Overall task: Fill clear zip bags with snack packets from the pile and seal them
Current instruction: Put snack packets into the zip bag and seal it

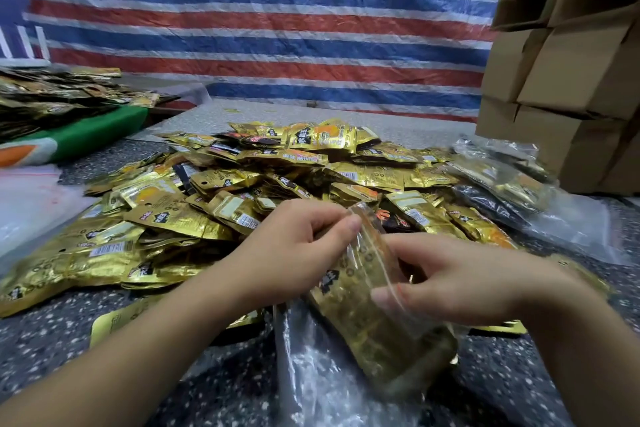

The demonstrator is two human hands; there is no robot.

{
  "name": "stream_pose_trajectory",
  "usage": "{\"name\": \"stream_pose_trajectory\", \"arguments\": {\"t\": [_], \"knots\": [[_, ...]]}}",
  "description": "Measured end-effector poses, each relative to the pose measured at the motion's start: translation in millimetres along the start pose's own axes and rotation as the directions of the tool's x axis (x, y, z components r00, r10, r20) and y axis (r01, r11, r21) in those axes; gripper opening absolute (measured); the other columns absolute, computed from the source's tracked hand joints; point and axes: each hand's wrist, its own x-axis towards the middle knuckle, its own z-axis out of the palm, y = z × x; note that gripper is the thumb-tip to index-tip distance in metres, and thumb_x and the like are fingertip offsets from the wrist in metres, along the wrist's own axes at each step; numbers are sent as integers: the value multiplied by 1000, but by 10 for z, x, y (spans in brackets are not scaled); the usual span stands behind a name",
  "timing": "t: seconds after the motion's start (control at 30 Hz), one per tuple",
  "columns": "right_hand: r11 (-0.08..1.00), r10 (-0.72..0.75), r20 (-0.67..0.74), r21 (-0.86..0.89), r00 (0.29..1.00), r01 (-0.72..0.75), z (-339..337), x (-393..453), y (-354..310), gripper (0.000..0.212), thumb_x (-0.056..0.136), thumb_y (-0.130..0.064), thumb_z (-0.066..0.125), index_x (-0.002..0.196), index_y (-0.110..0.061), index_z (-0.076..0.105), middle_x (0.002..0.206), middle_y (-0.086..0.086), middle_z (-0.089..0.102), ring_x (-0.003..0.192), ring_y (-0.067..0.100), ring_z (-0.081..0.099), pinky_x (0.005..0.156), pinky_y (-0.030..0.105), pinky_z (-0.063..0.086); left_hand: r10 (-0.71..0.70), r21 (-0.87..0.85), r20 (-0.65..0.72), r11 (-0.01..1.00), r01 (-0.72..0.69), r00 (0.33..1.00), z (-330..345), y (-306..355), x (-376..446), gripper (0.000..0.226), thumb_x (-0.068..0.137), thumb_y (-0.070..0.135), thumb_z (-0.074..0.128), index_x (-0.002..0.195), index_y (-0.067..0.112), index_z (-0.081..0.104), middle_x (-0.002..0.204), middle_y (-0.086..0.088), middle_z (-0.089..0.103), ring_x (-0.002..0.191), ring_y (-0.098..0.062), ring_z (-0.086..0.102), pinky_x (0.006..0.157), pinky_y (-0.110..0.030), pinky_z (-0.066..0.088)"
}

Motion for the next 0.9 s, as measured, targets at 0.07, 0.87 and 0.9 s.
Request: {"name": "stream_pose_trajectory", "arguments": {"t": [0.07,0.87,0.9], "knots": [[1000,12,-193,26,981,-7,29,64,9,18,89,-40,70,97,-25,69,88,-8,72,79,7,66,77,36,56,-45,-22,-43,999,44,998,-15,-33,26,40,102,29,49,76,2,62,67,-17,56,58,-13,47,56,-32,38],[823,245,-606,542,757,167,-13,110,62,60,70,-54,67,117,-18,61,87,6,77,78,22,75,70,32,60,-300,-551,-290,829,98,909,-185,-2,81,35,101,23,50,75,25,75,77,-9,75,62,-21,73,53,-26,55],[778,274,-553,608,787,157,-12,116,69,64,67,-55,68,116,-16,62,91,7,77,83,23,75,74,35,59,-326,-604,-302,793,85,896,-205,-1,90,36,101,23,50,74,24,75,78,-10,75,62,-21,73,53,-27,56]]}}
